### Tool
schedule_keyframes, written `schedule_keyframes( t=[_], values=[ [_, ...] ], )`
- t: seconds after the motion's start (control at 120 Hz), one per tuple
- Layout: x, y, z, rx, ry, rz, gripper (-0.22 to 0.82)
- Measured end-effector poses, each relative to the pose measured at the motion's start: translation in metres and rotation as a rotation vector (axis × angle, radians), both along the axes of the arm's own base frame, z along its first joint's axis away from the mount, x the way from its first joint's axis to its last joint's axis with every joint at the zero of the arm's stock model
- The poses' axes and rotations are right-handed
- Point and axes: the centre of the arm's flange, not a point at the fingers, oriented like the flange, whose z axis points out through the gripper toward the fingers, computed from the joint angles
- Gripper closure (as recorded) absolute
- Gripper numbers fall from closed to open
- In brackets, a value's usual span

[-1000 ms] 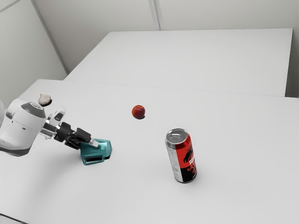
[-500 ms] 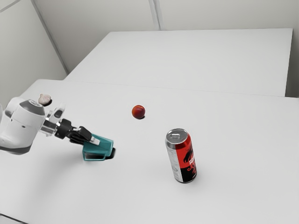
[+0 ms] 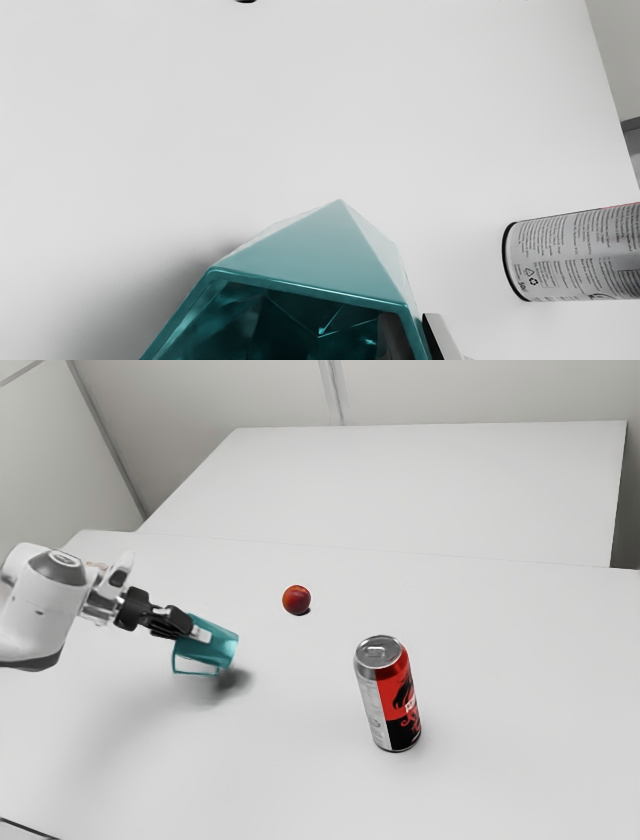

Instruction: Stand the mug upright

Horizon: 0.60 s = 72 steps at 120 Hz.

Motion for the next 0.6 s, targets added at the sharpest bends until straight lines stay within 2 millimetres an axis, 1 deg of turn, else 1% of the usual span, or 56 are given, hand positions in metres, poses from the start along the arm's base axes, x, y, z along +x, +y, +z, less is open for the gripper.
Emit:
schedule_keyframes(
  t=[0.058, 0.217, 0.267, 0.342, 0.483, 0.533, 0.6],
  values=[
    [0.01, -0.003, 0.014, 0.047, -0.016, -0.039, 0.75],
    [0.036, -0.023, 0.045, 0.216, -0.032, -0.176, 0.77],
    [0.045, -0.03, 0.051, 0.277, -0.027, -0.218, 0.77],
    [0.057, -0.04, 0.05, 0.357, -0.01, -0.269, 0.78],
    [0.076, -0.059, 0.041, 0.465, 0.022, -0.333, 0.78],
    [0.081, -0.063, 0.039, 0.491, 0.029, -0.343, 0.78],
    [0.085, -0.062, 0.035, 0.518, 0.042, -0.346, 0.78]
  ],
)
